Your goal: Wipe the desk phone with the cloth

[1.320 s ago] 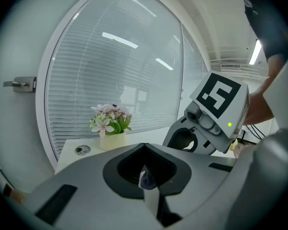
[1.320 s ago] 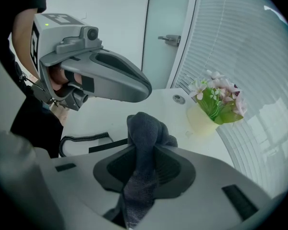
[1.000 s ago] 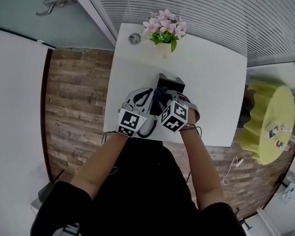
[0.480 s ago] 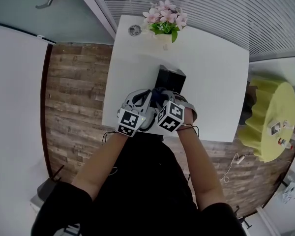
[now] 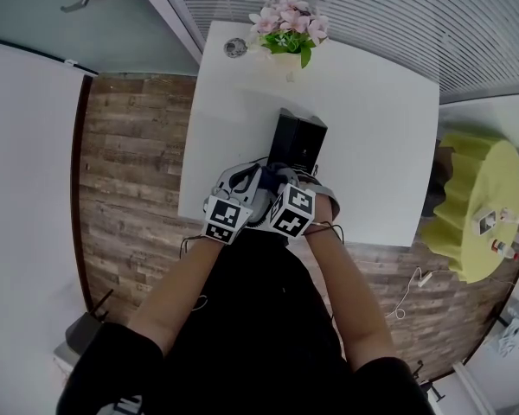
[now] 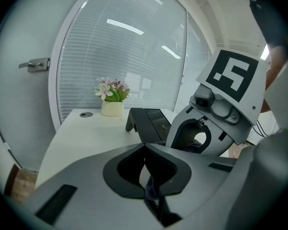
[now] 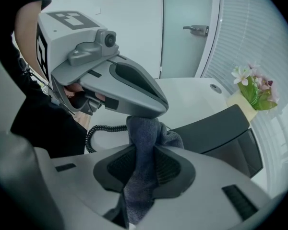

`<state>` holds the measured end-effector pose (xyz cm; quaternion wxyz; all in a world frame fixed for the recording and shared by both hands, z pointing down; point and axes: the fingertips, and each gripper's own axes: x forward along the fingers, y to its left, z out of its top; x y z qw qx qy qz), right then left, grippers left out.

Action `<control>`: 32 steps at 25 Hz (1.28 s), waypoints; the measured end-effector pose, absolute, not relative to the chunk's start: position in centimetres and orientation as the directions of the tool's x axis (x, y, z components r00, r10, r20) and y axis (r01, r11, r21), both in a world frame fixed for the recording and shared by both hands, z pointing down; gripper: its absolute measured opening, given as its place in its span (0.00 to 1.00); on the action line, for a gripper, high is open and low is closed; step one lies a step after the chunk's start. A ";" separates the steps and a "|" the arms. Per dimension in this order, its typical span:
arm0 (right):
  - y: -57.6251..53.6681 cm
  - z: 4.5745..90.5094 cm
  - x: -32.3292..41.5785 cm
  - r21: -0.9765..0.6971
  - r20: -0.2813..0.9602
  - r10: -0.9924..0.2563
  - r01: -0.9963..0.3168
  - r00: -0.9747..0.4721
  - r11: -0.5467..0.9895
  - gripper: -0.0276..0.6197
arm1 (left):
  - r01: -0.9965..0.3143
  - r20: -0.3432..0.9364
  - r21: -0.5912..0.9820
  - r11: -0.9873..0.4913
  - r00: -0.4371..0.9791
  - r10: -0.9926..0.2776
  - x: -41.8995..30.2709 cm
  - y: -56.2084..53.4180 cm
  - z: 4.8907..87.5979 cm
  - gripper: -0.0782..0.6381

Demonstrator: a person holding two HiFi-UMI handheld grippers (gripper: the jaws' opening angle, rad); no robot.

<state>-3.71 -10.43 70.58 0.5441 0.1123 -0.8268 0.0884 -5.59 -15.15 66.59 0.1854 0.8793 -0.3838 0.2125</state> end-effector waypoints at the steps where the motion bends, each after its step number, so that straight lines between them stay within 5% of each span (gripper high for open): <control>1: -9.9 70.8 -3.9 -0.046 0.919 -0.069 -0.278 -0.389 0.960 0.21 | -0.755 0.520 0.163 -0.636 0.613 -0.595 -5.7 -14.9 66.7 0.12; 11: -7.1 71.4 -4.5 -0.144 0.901 0.015 -0.266 -0.433 0.953 0.21 | -0.761 0.516 0.134 -0.635 0.601 -0.611 -6.2 -14.2 64.8 0.12; 32: -18.9 58.6 4.4 0.114 0.878 -0.304 -0.455 -0.370 0.883 0.21 | -0.684 0.362 0.060 -0.727 0.694 -0.622 0.0 -21.6 54.4 0.12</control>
